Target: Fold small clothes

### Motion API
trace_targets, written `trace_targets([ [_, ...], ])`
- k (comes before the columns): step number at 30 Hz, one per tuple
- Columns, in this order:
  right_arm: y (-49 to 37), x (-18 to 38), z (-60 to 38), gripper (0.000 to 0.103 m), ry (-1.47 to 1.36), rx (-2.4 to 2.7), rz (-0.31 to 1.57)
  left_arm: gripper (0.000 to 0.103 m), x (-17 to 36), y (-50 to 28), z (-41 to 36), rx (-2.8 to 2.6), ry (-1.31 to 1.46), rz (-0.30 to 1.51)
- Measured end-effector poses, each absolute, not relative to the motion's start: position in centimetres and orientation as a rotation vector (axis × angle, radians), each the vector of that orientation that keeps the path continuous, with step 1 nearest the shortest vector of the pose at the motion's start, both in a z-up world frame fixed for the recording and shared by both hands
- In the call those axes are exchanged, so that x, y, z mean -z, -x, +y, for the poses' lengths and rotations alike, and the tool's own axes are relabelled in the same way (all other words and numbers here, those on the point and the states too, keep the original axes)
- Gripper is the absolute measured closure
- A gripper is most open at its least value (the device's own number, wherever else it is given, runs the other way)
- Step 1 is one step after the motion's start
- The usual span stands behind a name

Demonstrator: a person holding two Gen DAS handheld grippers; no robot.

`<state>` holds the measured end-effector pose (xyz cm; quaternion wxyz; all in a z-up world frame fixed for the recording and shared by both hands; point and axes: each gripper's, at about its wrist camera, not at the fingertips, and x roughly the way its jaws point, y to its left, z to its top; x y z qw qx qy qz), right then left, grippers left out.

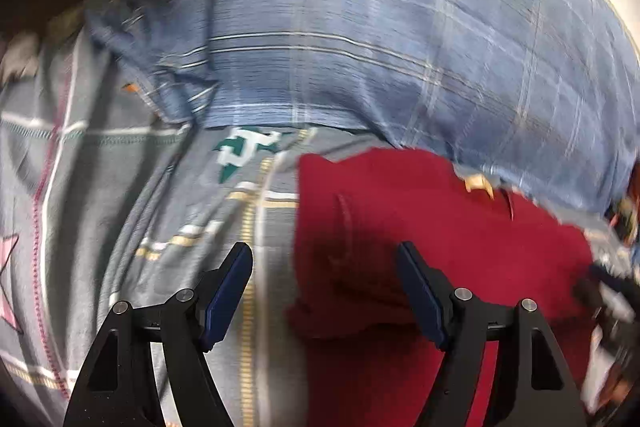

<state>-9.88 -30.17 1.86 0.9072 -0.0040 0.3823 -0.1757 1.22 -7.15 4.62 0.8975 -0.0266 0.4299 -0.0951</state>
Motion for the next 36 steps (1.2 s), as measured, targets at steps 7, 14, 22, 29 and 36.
trace_targets([
  [7,15.7,-0.1,-39.1,0.049,0.024,0.665,0.927,0.029,-1.2,-2.8,-9.3,0.163,-0.016,0.978],
  [14,17.8,-1.9,-38.3,0.048,-0.026,0.655,0.833,0.029,-1.0,-3.1,-9.7,0.156,-0.005,0.959],
  [22,15.2,-3.2,-37.7,0.048,-0.041,0.596,0.773,0.029,-1.3,-2.3,-9.4,0.153,0.003,0.953],
  [29,13.5,-0.3,-40.7,0.048,-0.109,0.661,0.888,0.029,-1.4,-2.4,-9.6,0.156,-0.016,0.948],
  [36,17.4,-0.8,-37.4,0.045,-0.106,0.617,0.839,0.029,-1.6,-1.9,-9.7,0.150,-0.031,0.927],
])
